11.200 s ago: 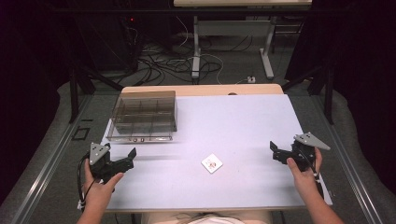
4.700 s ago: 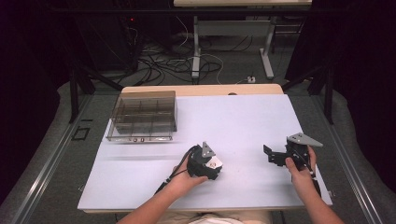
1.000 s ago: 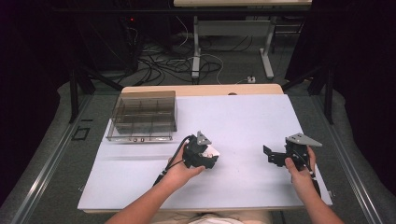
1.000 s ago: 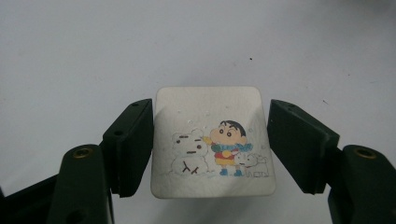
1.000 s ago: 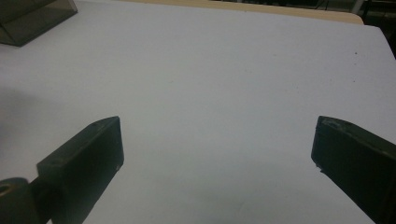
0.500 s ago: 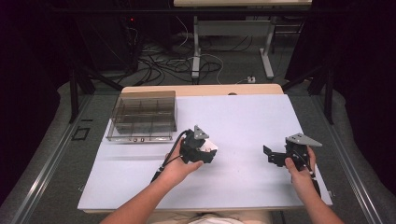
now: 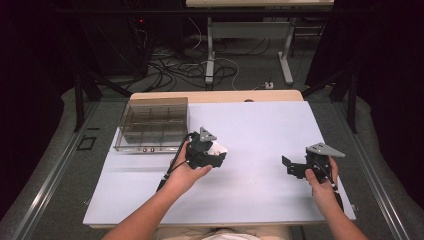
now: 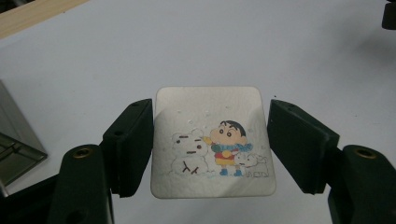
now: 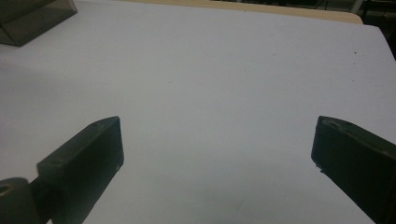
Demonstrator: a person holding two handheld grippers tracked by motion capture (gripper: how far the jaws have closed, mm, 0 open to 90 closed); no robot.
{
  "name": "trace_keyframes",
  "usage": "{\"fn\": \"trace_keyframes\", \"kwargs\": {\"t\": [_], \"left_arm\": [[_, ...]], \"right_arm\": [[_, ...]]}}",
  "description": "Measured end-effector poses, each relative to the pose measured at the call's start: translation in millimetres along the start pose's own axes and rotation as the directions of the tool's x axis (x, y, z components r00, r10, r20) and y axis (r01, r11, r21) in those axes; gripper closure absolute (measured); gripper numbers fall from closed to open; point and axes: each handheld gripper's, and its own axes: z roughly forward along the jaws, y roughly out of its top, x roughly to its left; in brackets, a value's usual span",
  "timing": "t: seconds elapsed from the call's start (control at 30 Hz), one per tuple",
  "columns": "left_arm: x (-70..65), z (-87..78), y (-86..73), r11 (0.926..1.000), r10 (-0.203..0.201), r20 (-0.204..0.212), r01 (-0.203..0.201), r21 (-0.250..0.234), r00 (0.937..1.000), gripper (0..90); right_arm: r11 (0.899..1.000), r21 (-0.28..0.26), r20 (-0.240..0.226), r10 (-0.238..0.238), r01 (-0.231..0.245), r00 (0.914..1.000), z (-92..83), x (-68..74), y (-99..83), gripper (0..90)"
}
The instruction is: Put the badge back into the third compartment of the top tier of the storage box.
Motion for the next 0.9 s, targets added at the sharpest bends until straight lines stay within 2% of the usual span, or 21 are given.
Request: {"fn": "trace_keyframes", "kwargs": {"t": [0.37,0.9], "left_arm": [[12.2,-5.8,1.4,0.9995,-0.033,-0.035,0.033,0.004,0.9989,33.2],[32.5,-19.6,5.9,0.9958,-0.09,-0.093,0.089,-0.023,0.9915,33.2]], "right_arm": [[1.0,0.0,0.001,0.004,-0.004,1.0,-0.3,0.3,0.0,2.3],[1.0,0.005,0.001,-0.002,0.002,1.0,-0.5,0.0,-0.1,2.3]]}}
